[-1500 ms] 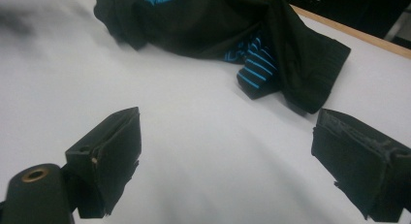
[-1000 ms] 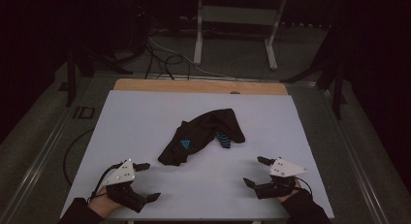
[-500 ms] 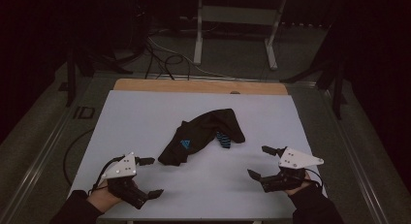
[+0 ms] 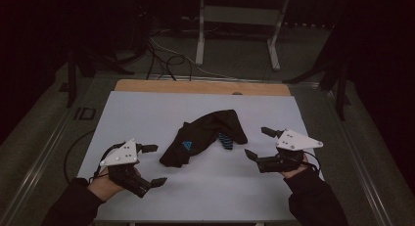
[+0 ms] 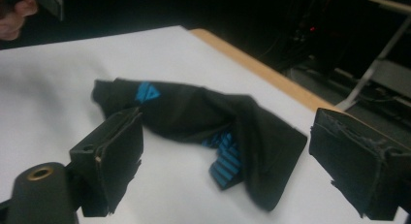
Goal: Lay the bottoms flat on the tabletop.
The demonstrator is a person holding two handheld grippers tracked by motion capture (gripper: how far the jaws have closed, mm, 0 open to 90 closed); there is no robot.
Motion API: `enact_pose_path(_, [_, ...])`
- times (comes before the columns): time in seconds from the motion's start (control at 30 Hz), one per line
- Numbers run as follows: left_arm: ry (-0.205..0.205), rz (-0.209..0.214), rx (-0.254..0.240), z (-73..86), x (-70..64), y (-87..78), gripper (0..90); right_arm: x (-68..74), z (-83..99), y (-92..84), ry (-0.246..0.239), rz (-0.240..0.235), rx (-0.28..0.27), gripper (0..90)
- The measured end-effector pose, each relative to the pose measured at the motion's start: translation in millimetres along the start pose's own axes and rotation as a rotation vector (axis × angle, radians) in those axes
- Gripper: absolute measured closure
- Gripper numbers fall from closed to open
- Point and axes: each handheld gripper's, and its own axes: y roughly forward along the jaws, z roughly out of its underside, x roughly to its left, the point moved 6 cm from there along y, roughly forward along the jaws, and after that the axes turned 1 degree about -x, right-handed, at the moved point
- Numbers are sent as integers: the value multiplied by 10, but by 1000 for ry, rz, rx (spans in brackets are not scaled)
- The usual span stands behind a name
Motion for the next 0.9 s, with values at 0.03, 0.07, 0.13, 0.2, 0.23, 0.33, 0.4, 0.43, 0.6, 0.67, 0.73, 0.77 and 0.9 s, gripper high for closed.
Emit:
enact_pose_path(0.03, [3, 0, -1, -17, 5, 7, 3, -12, -20, 25, -1, 9, -5, 125])
enact_pose_path(0.07, [10, 0, -1, -44, 16, 19, 4, -9, -36, 41, 5, 8, -9, 125])
enact_pose_path(0.13, [10, 0, -1, -44, 16, 19, 4, -15, -62, 72, 8, 3, -21, 125])
enact_pose_path(0.2, [21, -4, 0, -113, 69, 72, 3, -42, -101, 147, 17, 0, -32, 125])
enact_pose_path(0.23, [23, -12, 1, -123, 91, 90, 3, -63, -105, 172, 11, 8, -31, 125])
enact_pose_path(0.33, [23, -16, -4, -132, 111, 108, 3, -75, -110, 223, 9, 12, -31, 125])
enact_pose_path(0.4, [19, -26, -6, -160, 187, 199, 3, -84, -98, 298, -3, 15, -27, 124])
enact_pose_path(0.43, [20, -28, -3, -163, 202, 217, 3, -89, -89, 326, -3, 25, -23, 124])
enact_pose_path(0.6, [31, -101, 5, -148, 334, 393, 4, -58, -7, 472, 29, 9, -30, 124])
enact_pose_path(0.67, [39, -130, 27, -112, 385, 464, 4, -14, 43, 537, 43, 2, -33, 124])
enact_pose_path(0.73, [34, -130, 36, -93, 401, 500, 4, 19, 70, 573, 57, -17, -34, 124])
enact_pose_path(0.77, [-14, -114, 66, -46, 422, 576, 4, 88, 130, 643, 57, -28, -23, 123])
enact_pose_path(0.9, [-22, -125, 89, 25, 443, 675, 17, 180, 225, 754, 64, -50, 0, 121])
